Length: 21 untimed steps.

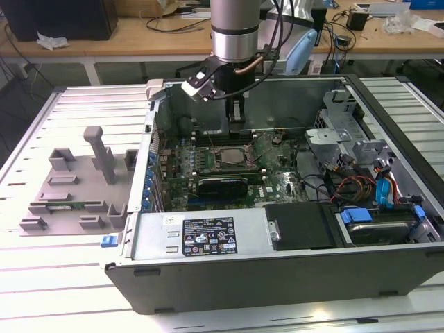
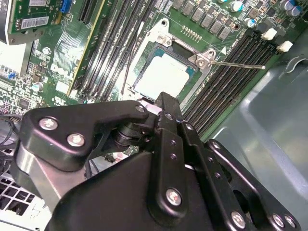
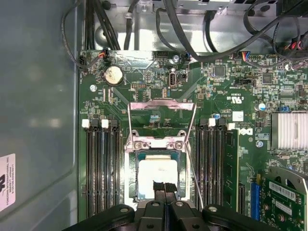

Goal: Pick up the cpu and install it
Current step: 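Place the cpu into insertion slot, then close the cpu cover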

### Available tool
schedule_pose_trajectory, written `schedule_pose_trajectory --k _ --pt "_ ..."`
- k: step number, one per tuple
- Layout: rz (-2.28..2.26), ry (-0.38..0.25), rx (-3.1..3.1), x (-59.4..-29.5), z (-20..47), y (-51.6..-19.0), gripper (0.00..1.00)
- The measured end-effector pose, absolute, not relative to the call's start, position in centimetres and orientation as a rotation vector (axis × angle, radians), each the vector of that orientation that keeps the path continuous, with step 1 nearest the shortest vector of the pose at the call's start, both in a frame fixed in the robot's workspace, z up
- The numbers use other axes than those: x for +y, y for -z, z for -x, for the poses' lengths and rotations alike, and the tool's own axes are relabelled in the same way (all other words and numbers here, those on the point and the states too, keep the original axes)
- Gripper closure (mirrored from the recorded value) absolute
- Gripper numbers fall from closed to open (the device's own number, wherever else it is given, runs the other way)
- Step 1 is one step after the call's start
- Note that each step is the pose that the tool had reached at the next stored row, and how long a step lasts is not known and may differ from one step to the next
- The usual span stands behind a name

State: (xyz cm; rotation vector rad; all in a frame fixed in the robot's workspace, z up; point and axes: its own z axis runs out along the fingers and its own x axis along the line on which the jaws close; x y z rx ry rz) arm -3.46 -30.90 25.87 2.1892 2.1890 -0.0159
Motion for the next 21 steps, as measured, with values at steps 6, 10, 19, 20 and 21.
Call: schedule_pose_trajectory --k 6,10,19,20,21 --pt "-2.189 0.016 2.189 -30.90 3.46 -25.87 0.89" --pt "-2.189 0.017 2.189 -30.90 3.46 -25.87 0.89" --pt "-2.189 0.017 2.188 -30.90 3.46 -26.18 0.89" --pt "-2.189 0.017 2.188 -30.90 3.46 -26.27 0.89" --pt "-2.189 0.017 2.188 -30.90 3.46 -26.35 0.89"
